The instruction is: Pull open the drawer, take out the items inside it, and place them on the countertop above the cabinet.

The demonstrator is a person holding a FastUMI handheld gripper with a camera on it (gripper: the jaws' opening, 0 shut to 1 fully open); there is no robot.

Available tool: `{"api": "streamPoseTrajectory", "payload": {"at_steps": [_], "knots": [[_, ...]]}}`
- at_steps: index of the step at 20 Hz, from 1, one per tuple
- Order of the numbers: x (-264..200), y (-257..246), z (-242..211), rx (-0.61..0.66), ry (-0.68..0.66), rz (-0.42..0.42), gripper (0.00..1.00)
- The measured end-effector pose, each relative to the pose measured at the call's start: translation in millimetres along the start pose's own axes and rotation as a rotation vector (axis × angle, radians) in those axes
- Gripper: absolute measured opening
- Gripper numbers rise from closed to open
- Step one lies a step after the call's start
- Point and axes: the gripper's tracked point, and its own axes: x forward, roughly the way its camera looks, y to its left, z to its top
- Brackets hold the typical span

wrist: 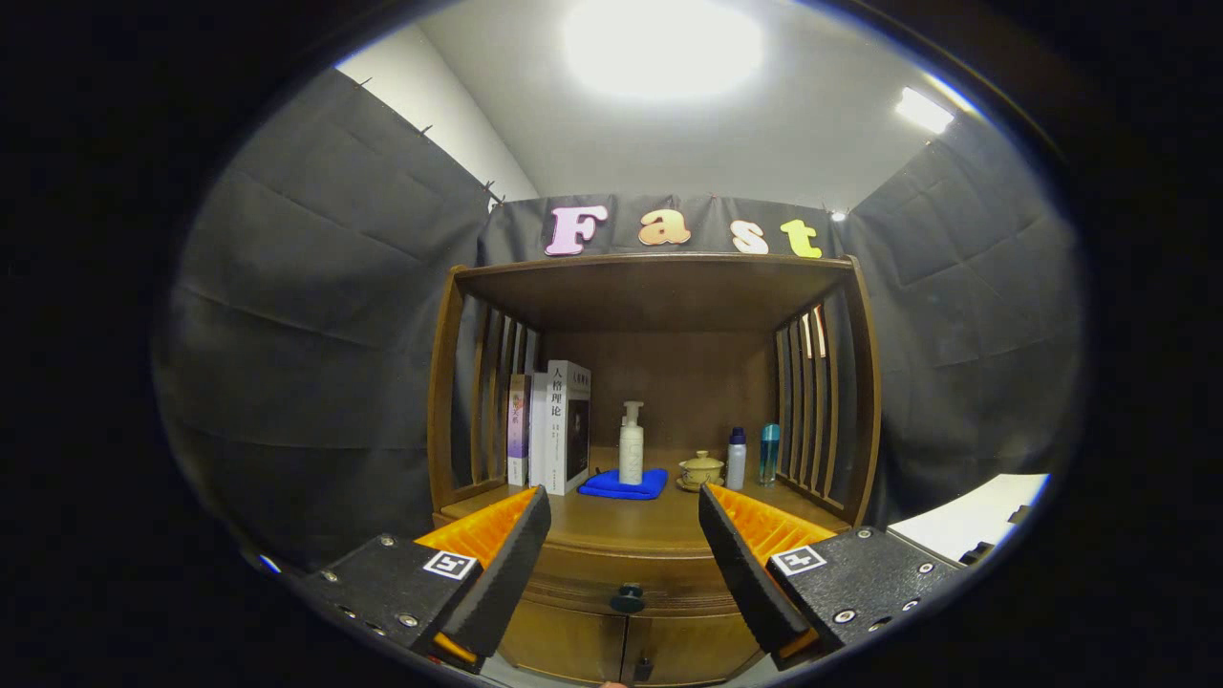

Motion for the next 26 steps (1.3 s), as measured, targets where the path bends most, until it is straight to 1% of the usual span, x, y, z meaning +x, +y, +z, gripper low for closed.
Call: {"api": "streamPoseTrajectory", "payload": {"at_steps": [10,13,15,19,26], "knots": [[14.9,5.4,-24.5,-0.096,0.044,0.024,0.97],[19.3,4.5,-36.7,-0.155,0.066,0.022,0.96],[20.7,3.2,-41.9,-0.184,0.058,0.013,0.95],[29.4,4.1,-60.1,-0.164,0.069,-0.002,0.94],[41.8,3.5,-114.4,-0.094,0.171,-0.028,0.95]]}}
